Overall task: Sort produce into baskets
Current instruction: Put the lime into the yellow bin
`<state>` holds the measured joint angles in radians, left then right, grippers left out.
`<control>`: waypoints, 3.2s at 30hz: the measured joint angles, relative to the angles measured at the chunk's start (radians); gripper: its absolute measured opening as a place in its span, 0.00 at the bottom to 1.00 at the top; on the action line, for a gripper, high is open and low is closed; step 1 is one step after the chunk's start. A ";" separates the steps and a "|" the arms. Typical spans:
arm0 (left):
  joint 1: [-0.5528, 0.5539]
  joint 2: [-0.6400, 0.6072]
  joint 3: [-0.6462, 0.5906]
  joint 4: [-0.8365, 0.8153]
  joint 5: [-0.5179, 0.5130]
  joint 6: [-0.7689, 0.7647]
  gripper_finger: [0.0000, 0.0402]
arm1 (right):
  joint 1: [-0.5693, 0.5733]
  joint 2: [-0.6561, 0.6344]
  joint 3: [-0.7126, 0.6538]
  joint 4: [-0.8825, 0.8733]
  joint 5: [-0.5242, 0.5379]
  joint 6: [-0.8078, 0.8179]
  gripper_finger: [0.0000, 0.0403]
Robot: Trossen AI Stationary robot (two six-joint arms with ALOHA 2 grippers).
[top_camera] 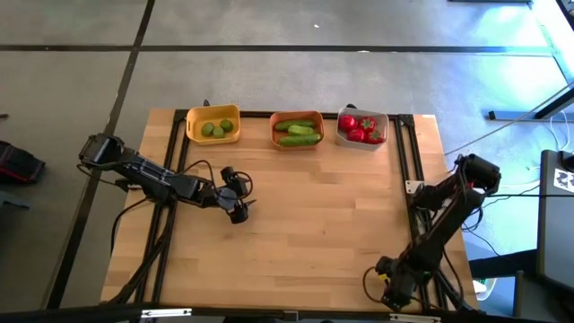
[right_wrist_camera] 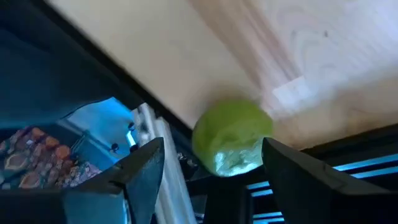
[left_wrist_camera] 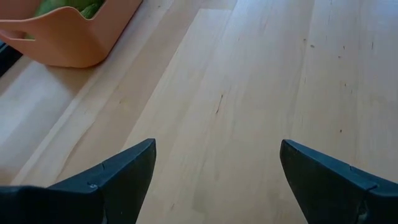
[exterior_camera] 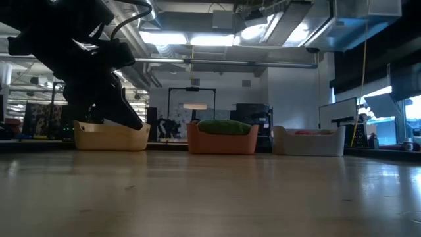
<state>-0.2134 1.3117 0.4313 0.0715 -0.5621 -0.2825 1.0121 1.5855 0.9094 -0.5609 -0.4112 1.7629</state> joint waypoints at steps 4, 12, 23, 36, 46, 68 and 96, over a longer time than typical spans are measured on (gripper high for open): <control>0.000 0.000 0.000 0.000 0.000 0.000 0.85 | 0.022 0.036 0.000 -0.001 -0.020 0.021 0.64; 0.000 0.000 0.000 -0.003 0.000 0.000 0.85 | 0.022 0.073 0.000 -0.002 -0.050 0.020 0.64; -0.002 0.000 0.000 -0.004 0.000 0.026 0.85 | 0.028 0.092 0.001 -0.002 -0.091 0.003 0.46; -0.002 0.000 0.003 -0.001 0.000 0.060 0.85 | -0.080 0.056 0.018 0.032 0.111 -0.130 0.36; -0.002 0.000 0.091 0.000 0.000 0.189 0.85 | -0.287 -0.036 0.020 -0.060 0.388 -0.454 0.36; -0.060 -0.001 0.322 -0.002 0.000 0.572 0.85 | -0.840 -0.157 0.020 0.118 0.549 -1.259 0.36; -0.076 -0.001 0.323 0.196 0.001 0.676 0.85 | -0.973 -0.102 0.021 0.892 0.313 -1.376 0.36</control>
<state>-0.2893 1.3109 0.7540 0.2679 -0.5613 0.3933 0.0387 1.4836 0.9308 0.3313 -0.0982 0.3869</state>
